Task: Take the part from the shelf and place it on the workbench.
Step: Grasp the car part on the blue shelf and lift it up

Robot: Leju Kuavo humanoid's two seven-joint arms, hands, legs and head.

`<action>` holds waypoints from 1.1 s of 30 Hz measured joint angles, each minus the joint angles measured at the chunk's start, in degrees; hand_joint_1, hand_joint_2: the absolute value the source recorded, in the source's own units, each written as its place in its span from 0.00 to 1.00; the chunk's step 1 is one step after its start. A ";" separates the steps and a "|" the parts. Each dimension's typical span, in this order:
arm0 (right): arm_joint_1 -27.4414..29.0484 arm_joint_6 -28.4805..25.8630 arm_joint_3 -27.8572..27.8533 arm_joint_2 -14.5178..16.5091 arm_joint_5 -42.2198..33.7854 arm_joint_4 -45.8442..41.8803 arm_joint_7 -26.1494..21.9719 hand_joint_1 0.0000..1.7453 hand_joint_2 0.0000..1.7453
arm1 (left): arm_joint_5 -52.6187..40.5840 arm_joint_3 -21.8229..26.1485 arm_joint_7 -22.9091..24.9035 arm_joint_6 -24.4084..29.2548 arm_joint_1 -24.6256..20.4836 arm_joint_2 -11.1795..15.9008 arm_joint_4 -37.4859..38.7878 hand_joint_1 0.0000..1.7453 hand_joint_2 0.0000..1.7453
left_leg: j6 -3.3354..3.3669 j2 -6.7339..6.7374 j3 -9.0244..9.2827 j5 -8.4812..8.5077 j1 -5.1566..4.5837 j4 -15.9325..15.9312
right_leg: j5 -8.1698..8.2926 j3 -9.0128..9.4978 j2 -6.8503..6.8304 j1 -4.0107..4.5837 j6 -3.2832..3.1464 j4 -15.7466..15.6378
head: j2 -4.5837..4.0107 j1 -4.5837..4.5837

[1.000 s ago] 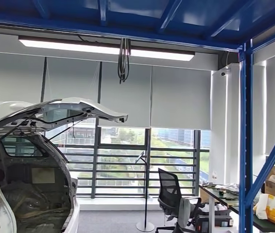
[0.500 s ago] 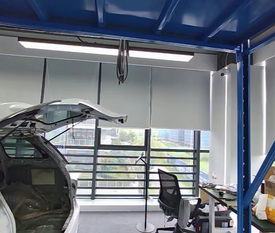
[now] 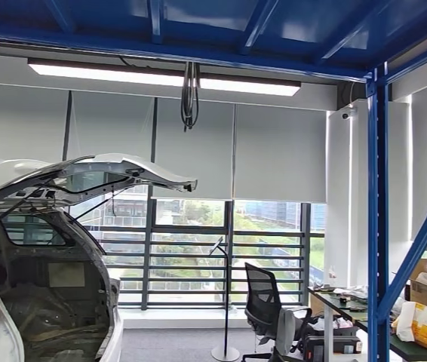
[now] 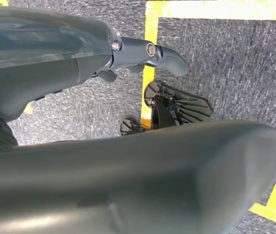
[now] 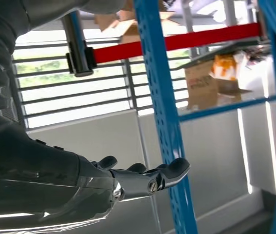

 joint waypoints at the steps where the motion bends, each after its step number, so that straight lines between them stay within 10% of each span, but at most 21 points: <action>1: -0.67 0.43 -0.80 0.09 -0.10 1.08 0.08 0.00 1.00 | -0.16 -0.07 0.00 -0.11 -0.02 0.02 0.00 0.00 0.00 | 0.00 0.00 0.00 0.00 0.00 0.00 | 0.00 0.00 0.00 0.00 0.00 0.00 | 0.00 0.00; 33: -28.07 9.67 -2.33 -1.95 -4.39 32.27 -2.66 0.00 1.00 | -4.38 -3.70 0.07 -1.55 -0.88 1.45 0.00 0.00 0.00 | -0.02 -0.04 0.11 0.03 -0.01 0.01 | 0.01 0.13 -0.07 0.02 0.01 0.05 | 0.00 0.00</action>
